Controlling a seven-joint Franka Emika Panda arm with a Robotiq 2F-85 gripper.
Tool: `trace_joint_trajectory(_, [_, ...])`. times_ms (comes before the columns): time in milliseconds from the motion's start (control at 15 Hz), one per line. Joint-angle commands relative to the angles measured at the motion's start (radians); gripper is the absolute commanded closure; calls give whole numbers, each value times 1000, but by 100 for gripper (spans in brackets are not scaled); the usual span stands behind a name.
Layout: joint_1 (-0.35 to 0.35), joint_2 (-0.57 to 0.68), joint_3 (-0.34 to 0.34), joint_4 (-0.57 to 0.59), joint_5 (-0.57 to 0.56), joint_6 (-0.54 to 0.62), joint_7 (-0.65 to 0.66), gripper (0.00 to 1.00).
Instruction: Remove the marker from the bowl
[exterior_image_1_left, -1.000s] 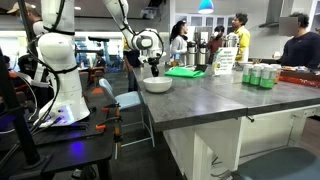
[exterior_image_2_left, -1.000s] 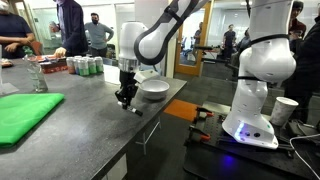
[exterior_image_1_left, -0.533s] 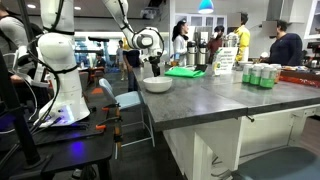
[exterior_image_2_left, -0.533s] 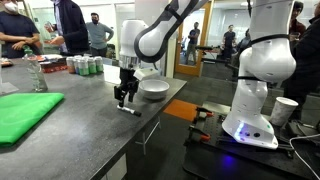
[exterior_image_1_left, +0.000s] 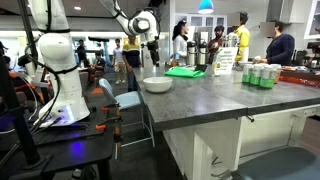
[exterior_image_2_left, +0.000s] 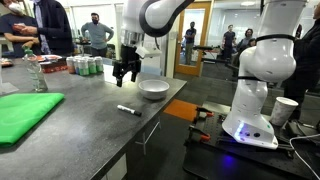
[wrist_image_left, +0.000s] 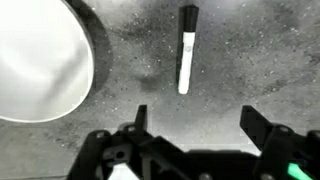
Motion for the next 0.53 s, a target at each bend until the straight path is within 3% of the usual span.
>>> trace_joint_trajectory(0, [-33,-110,17,-13,-122,-98,102,0])
trace_joint_trajectory(467, [-42,-222,26,6,-108,-307,50,0])
